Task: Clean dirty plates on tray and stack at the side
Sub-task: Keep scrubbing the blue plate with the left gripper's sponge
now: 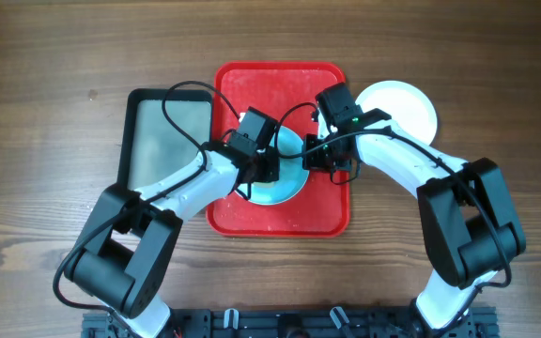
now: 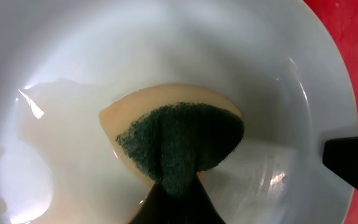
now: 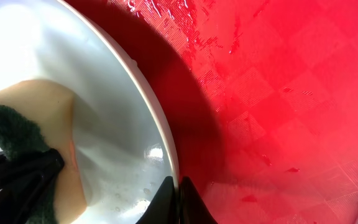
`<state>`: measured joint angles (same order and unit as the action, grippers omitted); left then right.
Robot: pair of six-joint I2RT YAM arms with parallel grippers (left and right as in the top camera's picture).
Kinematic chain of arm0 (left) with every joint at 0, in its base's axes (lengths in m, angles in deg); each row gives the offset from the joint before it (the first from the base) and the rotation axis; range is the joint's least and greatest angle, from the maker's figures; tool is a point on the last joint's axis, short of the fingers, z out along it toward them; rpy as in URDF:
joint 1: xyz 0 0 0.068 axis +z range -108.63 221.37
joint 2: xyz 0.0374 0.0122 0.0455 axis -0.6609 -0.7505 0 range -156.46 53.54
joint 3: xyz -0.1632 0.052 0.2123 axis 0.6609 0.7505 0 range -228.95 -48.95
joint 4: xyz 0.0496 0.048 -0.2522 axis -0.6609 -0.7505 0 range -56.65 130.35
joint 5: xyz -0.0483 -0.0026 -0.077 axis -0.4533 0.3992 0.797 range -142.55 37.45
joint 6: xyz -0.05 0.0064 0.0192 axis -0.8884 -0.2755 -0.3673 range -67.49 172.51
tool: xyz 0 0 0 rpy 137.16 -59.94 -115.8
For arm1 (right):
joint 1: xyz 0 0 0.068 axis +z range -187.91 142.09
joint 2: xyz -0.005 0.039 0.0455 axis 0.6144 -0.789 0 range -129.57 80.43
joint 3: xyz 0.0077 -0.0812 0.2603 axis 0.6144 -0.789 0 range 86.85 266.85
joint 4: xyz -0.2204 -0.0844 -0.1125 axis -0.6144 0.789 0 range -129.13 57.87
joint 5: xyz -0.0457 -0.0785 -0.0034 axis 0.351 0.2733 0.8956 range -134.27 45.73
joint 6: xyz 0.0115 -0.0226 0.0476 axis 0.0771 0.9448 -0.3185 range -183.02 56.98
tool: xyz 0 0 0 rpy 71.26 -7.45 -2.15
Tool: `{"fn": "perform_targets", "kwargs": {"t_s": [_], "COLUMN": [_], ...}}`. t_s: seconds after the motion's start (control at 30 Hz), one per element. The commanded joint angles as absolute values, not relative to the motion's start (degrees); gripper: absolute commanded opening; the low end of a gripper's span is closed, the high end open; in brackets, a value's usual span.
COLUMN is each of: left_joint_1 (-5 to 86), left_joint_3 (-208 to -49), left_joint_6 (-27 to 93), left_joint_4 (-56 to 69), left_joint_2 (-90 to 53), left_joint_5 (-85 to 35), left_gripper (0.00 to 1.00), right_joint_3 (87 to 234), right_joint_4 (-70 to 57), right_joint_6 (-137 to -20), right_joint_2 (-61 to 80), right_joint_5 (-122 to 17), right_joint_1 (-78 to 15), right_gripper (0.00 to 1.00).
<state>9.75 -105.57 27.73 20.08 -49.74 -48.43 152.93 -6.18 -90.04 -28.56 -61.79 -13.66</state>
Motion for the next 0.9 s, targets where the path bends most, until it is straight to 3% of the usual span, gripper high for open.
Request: {"fn": "perform_targets", "kwargs": {"t_s": [0.0, 0.43, 0.67, 0.87], "left_joint_1": [8.8, 14.5, 14.2, 14.2], "left_joint_3": [-104.5, -108.2, -108.2, -108.2], "left_joint_6": [26.6, 24.7, 21.8, 21.8], "left_joint_4": [20.0, 18.9, 13.7, 16.8], "left_joint_2": [-49.7, -30.2, -33.9, -42.6], "left_joint_5": [-45.6, -45.5, -44.5, -32.8], "left_gripper": [0.04, 0.04, 0.04, 0.04], "right_joint_3": [152.7, 152.7, 152.7, 152.7], "right_joint_4": [-7.0, -7.2, -7.4, -7.4], "right_joint_6": [-90.2, -90.2, -90.2, -90.2], "right_joint_2": [-29.9, -29.9, -29.9, -29.9], "right_joint_5": [-64.9, -64.9, -64.9, -64.9], "right_joint_1": [-12.0, -12.0, -12.0, -12.0], "right_gripper": [0.04, 0.04, 0.04, 0.04]}}
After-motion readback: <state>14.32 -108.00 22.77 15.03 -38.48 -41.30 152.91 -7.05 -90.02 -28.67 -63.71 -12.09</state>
